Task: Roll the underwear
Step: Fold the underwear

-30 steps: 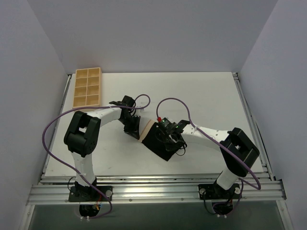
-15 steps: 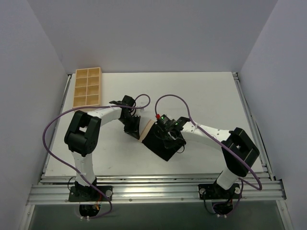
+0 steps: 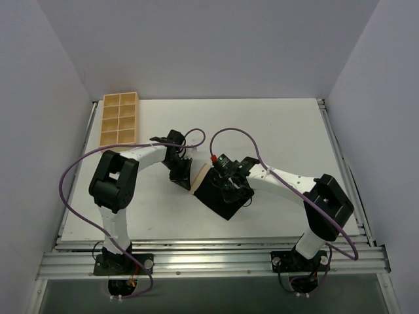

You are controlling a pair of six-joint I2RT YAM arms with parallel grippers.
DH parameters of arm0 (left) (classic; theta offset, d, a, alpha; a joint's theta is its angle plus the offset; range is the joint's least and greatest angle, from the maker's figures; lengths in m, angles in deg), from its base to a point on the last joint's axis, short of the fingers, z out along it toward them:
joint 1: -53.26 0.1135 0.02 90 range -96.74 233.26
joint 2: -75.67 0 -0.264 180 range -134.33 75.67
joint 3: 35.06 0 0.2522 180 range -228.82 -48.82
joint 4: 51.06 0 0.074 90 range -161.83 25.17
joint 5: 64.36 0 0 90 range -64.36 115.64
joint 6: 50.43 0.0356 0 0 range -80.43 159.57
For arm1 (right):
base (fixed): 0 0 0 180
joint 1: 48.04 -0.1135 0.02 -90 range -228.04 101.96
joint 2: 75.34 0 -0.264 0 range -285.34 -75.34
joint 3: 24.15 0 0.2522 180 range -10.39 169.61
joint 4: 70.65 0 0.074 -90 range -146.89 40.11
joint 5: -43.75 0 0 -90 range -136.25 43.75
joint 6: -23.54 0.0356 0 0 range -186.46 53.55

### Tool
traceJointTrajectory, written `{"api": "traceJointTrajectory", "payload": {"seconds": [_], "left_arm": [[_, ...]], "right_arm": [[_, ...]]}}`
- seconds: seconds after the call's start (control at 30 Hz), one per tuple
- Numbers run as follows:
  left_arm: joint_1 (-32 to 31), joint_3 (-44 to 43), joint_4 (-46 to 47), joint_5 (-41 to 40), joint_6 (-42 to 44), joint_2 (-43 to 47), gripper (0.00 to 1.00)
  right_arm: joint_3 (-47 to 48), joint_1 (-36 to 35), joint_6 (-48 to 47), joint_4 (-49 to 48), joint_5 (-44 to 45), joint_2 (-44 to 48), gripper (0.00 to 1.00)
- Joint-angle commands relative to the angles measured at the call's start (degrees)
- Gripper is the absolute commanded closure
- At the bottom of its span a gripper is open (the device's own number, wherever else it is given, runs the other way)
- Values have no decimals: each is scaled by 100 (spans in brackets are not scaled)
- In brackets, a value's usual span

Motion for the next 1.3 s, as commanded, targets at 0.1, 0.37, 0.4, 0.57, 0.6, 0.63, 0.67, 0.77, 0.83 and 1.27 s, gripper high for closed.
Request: {"api": "traceJointTrajectory", "payload": {"seconds": [0.1,0.37,0.4,0.57,0.6,0.63,0.67,0.77,0.83,1.27], "left_arm": [[18,-30,70,-327,38,-300,98],[18,102,140,-318,3,-300,98],[18,128,166,-301,-6,-292,98],[18,243,219,-309,-32,-283,98],[18,252,237,-309,-32,-292,98],[18,269,246,-309,-32,-300,98],[18,278,246,-309,-41,-300,98],[18,287,254,-309,-41,-327,98],[18,287,237,-327,-23,-318,98],[378,129,-150,-538,478,-160,98]], "right_arm": [[214,-109,244,225,-437,233,100],[-154,-496,622,-153,-534,136,100],[-190,-549,657,-231,-534,119,100],[-506,-760,859,-469,-481,31,100],[-629,-769,886,-539,-438,22,100],[-682,-777,904,-575,-429,13,100],[-726,-786,904,-610,-411,5,100],[-884,-778,939,-671,-245,-22,100],[-1051,-778,948,-776,-157,-39,100],[-1746,-760,1150,-1006,37,321,97]]}}
